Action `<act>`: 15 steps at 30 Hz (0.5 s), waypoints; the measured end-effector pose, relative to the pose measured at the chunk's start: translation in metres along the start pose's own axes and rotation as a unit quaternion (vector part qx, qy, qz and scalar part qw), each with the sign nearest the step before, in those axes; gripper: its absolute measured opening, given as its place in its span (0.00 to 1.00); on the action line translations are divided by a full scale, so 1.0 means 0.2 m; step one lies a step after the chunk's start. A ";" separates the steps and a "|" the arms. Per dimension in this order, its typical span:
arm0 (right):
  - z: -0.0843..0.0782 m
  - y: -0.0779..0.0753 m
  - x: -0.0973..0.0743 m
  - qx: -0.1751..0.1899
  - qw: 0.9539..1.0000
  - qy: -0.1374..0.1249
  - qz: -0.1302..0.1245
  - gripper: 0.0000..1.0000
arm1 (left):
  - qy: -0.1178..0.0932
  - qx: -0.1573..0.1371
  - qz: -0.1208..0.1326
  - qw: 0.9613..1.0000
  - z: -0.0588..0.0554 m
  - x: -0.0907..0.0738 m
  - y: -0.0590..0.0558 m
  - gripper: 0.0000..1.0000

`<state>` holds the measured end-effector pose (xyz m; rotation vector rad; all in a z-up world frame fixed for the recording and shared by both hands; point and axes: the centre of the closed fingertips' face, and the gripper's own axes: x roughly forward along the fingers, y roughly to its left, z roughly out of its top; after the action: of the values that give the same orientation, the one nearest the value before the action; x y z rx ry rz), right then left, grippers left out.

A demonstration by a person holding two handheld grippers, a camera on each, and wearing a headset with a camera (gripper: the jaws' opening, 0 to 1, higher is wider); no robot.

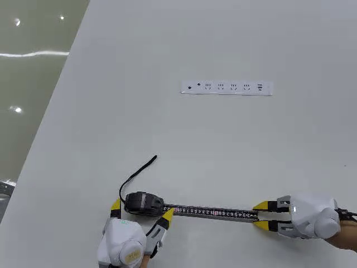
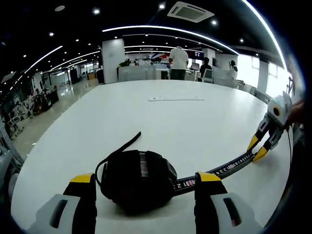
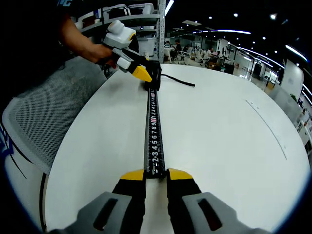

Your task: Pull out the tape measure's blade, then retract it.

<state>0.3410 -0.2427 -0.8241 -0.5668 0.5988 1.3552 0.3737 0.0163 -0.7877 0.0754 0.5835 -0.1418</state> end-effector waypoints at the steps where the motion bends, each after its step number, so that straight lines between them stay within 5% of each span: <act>1: 0.00 0.00 0.00 0.002 1.000 -0.001 0.000 0.15 | 0.001 0.000 0.001 1.000 0.00 0.00 0.00 0.80; 15: 0.00 0.00 0.00 0.003 1.000 0.000 0.005 0.13 | 0.018 -0.014 0.021 1.000 -0.04 0.03 0.05 0.75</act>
<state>0.3401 -0.2431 -0.8249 -0.5586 0.6064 1.3623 0.3760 0.0260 -0.7966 0.0627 0.6202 -0.0916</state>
